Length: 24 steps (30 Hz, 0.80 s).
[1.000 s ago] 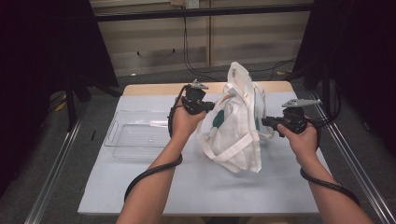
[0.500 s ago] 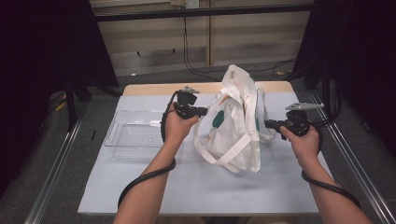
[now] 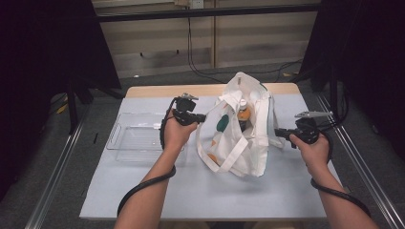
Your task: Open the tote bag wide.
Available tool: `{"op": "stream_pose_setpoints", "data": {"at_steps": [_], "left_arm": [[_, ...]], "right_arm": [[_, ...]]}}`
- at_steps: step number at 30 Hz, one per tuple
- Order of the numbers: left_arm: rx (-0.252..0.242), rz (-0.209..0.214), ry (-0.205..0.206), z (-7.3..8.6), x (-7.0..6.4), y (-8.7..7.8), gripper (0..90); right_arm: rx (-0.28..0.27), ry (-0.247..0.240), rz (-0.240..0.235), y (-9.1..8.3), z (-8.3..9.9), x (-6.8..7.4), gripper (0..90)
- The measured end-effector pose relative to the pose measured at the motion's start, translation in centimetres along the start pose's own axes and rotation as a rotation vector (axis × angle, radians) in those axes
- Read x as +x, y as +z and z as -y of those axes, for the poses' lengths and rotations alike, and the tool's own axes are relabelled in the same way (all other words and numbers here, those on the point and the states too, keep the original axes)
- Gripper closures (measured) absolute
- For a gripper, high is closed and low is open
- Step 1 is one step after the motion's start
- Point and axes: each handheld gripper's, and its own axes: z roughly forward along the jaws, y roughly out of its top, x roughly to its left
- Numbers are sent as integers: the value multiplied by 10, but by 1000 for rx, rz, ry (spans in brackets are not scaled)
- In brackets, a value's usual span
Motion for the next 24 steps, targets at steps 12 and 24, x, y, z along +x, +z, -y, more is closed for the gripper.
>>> {"op": "stream_pose_setpoints", "data": {"at_steps": [12,24], "left_arm": [[-6,17,3,0,-1,0,883],[6,24,3,2,-2,4,884]], "right_arm": [[-18,-40,13,-1,-16,9,664],[-94,-55,38,-5,-43,18,674]]}}
